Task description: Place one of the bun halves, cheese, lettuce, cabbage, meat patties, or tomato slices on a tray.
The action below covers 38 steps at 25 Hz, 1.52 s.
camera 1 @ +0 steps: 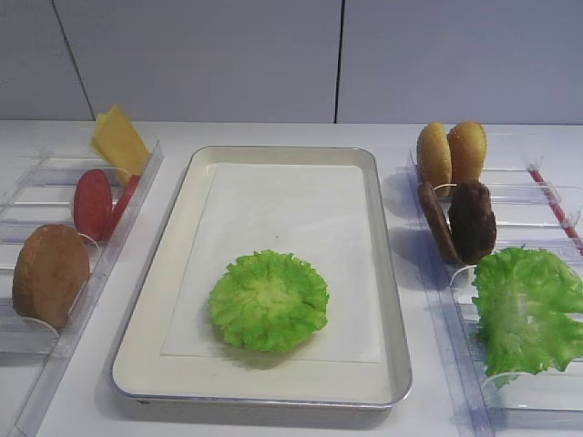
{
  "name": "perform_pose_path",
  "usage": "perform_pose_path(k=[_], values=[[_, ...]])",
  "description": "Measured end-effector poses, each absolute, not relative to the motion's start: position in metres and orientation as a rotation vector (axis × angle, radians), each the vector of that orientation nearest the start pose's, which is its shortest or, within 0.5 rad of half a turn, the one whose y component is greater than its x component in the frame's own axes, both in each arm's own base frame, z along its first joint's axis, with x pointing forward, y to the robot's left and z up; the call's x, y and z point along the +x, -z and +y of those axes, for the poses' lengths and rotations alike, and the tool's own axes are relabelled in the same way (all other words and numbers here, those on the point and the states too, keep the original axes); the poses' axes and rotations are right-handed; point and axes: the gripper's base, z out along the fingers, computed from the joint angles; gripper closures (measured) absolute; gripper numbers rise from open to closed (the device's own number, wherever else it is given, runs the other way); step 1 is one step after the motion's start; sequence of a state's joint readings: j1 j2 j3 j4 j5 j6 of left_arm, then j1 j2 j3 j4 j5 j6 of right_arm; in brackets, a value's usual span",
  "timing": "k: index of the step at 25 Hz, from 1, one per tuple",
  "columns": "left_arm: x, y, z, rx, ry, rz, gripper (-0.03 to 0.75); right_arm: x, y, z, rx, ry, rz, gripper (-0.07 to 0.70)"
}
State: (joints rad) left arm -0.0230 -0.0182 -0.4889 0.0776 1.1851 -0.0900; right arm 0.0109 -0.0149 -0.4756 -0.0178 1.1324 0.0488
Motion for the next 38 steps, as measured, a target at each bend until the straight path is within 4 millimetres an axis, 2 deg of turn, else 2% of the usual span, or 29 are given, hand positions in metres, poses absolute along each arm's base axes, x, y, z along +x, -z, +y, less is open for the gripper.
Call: perform_pose_path(k=[7,9,15,18,38], values=[[-0.0120,-0.2644,0.0068,-0.082,-0.029,2.158,0.301,-0.0076,-0.2648,-0.0015,0.042,-0.014,2.125,0.498],[-0.0120,-0.2644,0.0068,-0.082,-0.029,2.158,0.301,-0.0076,-0.2648,-0.0015,0.042,-0.014,2.125,0.475],[-0.0120,-0.2644,0.0068,-0.082,-0.029,2.158,0.300,-0.0076,-0.2648,-0.0015,0.042,-0.015,2.125,0.198],[-0.0120,-0.2644,0.0068,-0.082,-0.029,2.158,0.301,-0.0076,-0.2647,-0.0014,0.042,-0.017,2.125,0.139],[-0.0115,-0.2632,0.0068,-0.082,-0.030,2.162,0.301,-0.0076,-0.2647,-0.0011,0.041,-0.020,2.125,0.133]])
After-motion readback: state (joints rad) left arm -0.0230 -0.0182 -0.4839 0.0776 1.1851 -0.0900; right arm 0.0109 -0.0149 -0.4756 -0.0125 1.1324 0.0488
